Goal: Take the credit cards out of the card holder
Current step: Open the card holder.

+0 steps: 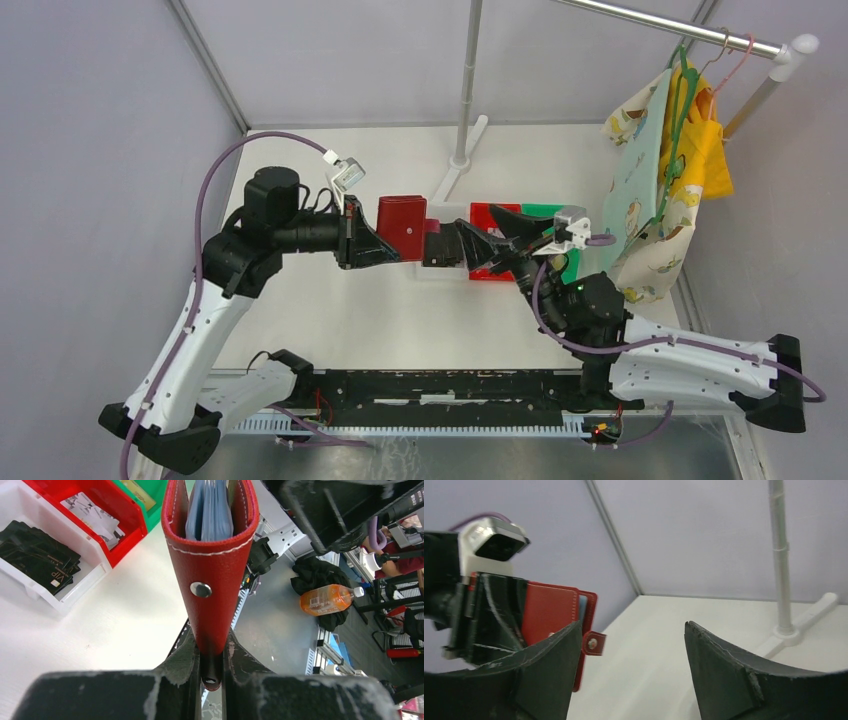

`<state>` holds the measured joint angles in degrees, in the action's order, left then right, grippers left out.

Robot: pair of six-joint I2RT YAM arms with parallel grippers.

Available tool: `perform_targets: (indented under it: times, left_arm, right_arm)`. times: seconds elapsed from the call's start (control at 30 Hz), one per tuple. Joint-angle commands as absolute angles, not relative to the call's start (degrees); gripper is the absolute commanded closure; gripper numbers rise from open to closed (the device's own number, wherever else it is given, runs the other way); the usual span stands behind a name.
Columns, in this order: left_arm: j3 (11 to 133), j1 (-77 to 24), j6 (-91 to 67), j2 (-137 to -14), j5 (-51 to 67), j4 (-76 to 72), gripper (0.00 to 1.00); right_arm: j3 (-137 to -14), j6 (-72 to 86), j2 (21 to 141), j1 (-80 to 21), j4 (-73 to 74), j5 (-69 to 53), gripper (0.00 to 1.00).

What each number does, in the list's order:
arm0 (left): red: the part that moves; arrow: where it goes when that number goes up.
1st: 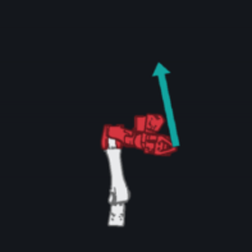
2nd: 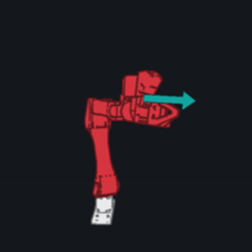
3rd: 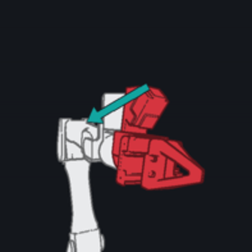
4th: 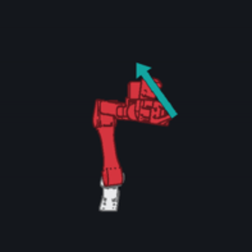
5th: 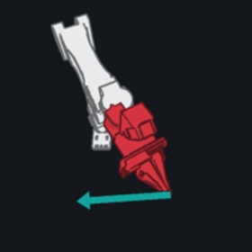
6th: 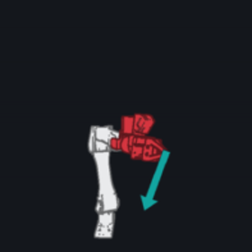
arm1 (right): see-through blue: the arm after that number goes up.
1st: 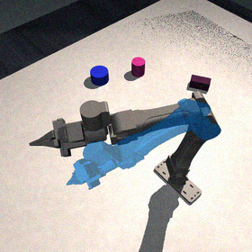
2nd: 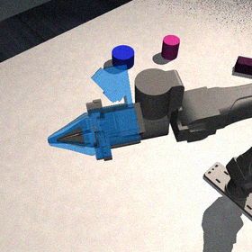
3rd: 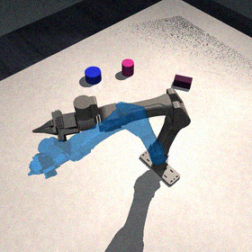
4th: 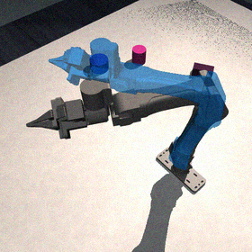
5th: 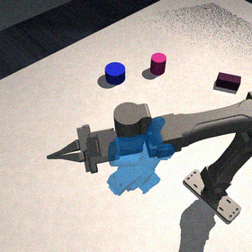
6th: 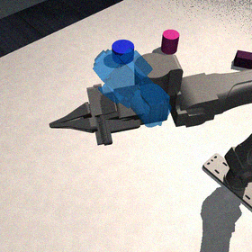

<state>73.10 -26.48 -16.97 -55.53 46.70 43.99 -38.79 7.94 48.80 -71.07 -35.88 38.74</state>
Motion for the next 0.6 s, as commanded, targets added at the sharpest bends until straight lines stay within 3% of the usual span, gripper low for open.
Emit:
perform_targets:
  times: [0.0,0.2,0.57]
  left_arm:
    - [75.9,-26.8,-14.8,-54.9,47.7,39.7,0.98]
    - [76.8,-26.7,-15.3,-55.0,48.2,38.6,0.98]
    - [78.5,-26.7,-16.1,-54.9,51.3,37.4,0.98]
  right_arm:
    - [-38.8,18.2,47.1,-70.9,-35.7,29.4,0.18]
    - [-40.1,17.3,49.4,-70.9,-37.1,23.0,0.02]
    - [-39.7,22.0,57.3,-69.7,-49.5,22.9,0.03]
